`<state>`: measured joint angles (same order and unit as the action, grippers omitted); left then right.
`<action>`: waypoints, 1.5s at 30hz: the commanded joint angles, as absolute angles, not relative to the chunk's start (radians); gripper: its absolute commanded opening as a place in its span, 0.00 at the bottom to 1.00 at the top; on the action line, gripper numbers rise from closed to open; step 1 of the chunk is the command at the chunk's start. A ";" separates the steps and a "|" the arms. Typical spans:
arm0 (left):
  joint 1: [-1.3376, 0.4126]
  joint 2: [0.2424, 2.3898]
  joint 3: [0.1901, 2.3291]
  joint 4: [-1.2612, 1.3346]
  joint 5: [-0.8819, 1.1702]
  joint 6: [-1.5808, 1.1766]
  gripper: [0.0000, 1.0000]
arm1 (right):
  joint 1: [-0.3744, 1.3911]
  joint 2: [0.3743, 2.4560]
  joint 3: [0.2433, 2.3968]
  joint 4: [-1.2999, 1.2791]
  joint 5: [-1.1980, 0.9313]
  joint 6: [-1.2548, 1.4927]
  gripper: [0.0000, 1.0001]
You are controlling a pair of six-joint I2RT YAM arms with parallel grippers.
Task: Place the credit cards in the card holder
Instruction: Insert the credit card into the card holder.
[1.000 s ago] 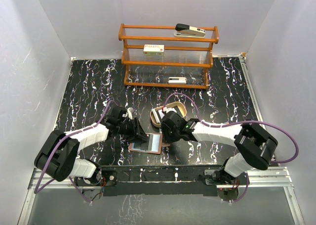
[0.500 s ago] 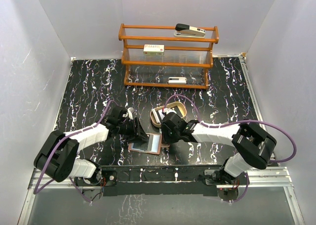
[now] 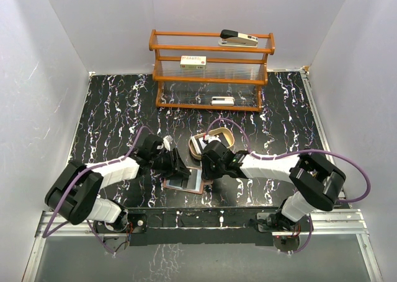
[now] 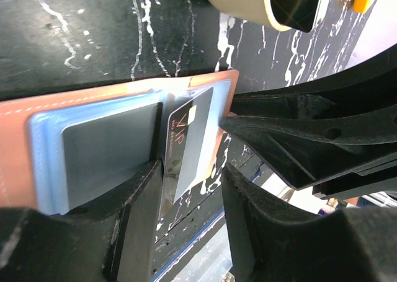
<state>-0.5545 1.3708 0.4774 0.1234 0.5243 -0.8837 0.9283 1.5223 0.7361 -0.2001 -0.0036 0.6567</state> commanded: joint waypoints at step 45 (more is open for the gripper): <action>-0.351 1.227 0.527 -0.176 0.462 -0.762 0.50 | 1.050 1.546 0.965 -0.251 0.131 0.838 0.31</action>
